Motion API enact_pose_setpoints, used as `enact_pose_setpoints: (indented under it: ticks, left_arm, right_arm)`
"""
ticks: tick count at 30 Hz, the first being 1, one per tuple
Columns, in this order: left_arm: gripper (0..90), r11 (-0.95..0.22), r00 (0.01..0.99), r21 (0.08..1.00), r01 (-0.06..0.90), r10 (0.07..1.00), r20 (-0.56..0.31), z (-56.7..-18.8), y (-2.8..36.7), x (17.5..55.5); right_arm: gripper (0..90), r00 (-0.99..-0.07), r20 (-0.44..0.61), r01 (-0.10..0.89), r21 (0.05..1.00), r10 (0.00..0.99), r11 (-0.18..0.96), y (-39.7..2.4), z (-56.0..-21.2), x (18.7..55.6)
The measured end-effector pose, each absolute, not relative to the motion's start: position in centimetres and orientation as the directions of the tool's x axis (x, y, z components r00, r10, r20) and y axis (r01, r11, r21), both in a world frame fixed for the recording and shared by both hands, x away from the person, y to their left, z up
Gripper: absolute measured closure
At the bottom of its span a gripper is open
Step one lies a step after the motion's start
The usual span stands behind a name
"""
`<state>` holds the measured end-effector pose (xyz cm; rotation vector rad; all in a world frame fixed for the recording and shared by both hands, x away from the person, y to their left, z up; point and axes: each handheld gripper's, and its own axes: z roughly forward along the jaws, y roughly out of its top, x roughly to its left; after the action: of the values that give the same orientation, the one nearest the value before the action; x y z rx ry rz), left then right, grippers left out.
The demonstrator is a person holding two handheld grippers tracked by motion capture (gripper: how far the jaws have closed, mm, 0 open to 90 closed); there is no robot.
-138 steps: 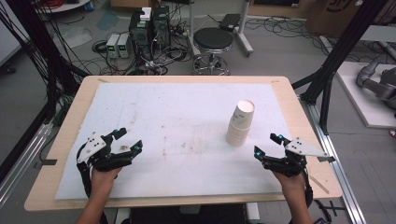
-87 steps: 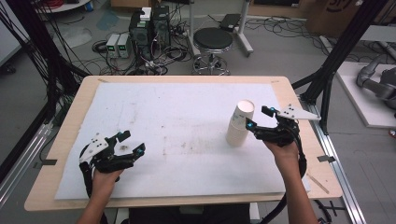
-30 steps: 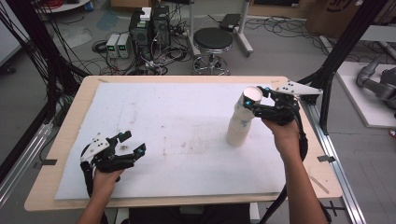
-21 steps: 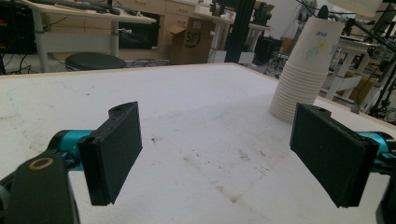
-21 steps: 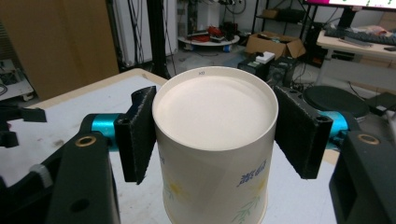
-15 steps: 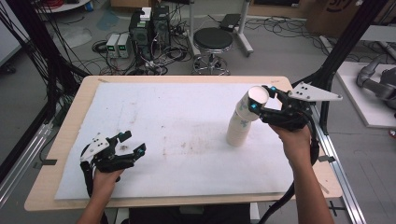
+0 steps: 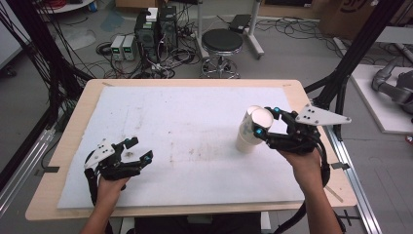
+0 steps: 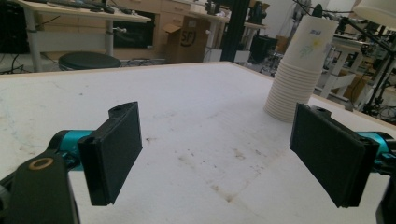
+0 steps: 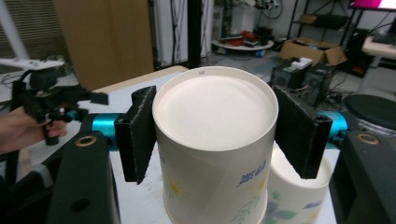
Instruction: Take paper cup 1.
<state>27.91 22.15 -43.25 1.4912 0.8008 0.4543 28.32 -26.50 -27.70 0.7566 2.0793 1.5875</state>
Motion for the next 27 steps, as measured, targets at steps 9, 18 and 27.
enact_pose_setpoints:
  ticks: [9,18,27]
  left_arm:
    - [16.5,0.042,0.705,0.981,0.189,0.689,-0.165,-43.3,21.6,27.9]
    - [16.5,0.011,0.735,0.988,0.151,0.667,-0.12,-43.3,21.2,27.9]
    - [16.3,0.017,0.765,0.987,0.159,0.629,-0.134,-43.0,20.5,27.7]
  right_arm:
    - [35.8,-0.813,0.024,0.198,0.951,0.581,0.239,-25.0,-31.9,28.2]
    - [35.8,-0.849,0.023,0.197,0.941,0.528,0.275,-23.2,-35.6,28.7]
    - [35.8,-0.853,0.027,0.212,0.931,0.522,0.299,-22.9,-36.3,28.7]
